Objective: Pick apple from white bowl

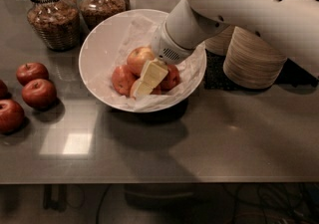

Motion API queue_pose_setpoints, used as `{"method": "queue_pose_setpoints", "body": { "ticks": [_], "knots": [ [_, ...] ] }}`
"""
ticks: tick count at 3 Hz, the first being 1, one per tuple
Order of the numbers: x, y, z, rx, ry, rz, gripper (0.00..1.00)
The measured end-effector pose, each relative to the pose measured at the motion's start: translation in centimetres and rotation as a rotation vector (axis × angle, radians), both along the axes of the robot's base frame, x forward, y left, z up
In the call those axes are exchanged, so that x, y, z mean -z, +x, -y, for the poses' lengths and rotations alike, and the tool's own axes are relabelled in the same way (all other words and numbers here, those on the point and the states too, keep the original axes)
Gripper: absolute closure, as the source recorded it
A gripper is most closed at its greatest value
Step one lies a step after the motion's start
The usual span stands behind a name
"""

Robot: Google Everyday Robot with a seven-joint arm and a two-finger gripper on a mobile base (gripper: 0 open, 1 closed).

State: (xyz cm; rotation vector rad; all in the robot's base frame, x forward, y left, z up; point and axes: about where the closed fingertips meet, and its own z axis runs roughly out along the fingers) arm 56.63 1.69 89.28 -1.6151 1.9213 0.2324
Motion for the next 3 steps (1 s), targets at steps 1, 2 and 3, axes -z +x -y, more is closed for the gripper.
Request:
{"method": "queue_pose_setpoints", "body": {
  "ticks": [1,2,3],
  "knots": [
    [0.00,0.00,0.00,0.000,0.000,0.000,0.59],
    [0.00,0.00,0.00,0.000,0.000,0.000,0.82],
    [-0.18,-0.02,-0.10,-0.004,-0.001,0.001,1.00]
  ]
}}
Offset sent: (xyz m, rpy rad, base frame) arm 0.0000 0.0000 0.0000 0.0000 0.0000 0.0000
